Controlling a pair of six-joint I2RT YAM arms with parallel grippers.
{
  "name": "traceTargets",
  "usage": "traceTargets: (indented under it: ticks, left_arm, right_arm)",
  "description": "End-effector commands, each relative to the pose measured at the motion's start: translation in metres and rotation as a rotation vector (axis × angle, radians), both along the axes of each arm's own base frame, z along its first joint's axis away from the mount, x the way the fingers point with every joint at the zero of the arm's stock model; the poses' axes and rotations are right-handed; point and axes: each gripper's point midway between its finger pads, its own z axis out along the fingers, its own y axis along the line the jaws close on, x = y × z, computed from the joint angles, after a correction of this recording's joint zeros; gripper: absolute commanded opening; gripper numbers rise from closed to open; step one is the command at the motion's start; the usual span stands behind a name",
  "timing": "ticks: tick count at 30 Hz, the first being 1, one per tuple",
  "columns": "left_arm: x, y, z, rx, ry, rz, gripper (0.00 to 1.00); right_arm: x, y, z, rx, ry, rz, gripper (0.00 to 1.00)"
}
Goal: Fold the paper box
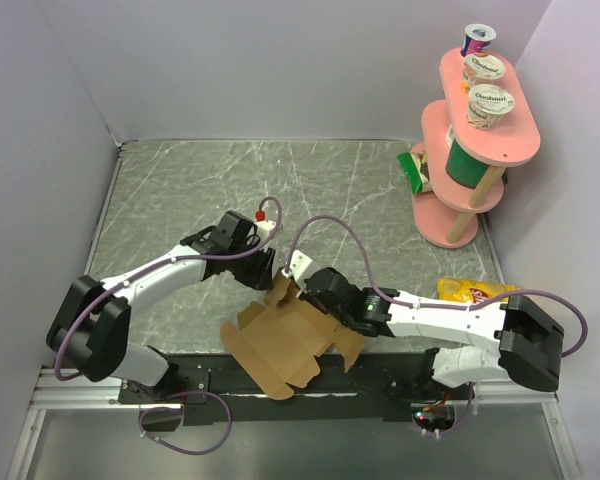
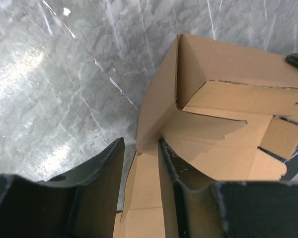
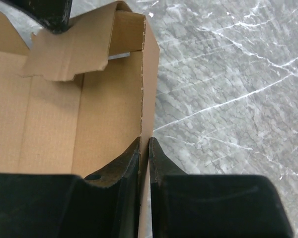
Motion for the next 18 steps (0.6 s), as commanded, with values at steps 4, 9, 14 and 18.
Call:
traceTargets:
  ticks: [4, 9, 14, 18]
  left_arm:
    - [0.003, -0.001, 0.004, -0.02, -0.015, 0.028, 0.46]
    - [0.006, 0.005, 0.02, -0.081, -0.046, 0.148, 0.72]
    - [0.025, 0.013, 0.043, -0.146, -0.127, 0.285, 0.74]
    - [0.036, 0.035, 0.04, -0.191, -0.149, 0.501, 0.72]
  right_arm:
    - [0.013, 0.003, 0.017, 0.056, -0.067, -0.069, 0.14]
    - [0.027, -0.005, 0.025, 0.04, -0.159, -0.152, 0.11]
    - [0.044, 0.006, 0.036, 0.014, -0.265, -0.141, 0.11]
    - [0.058, 0.012, 0.039, -0.047, -0.344, -0.132, 0.08]
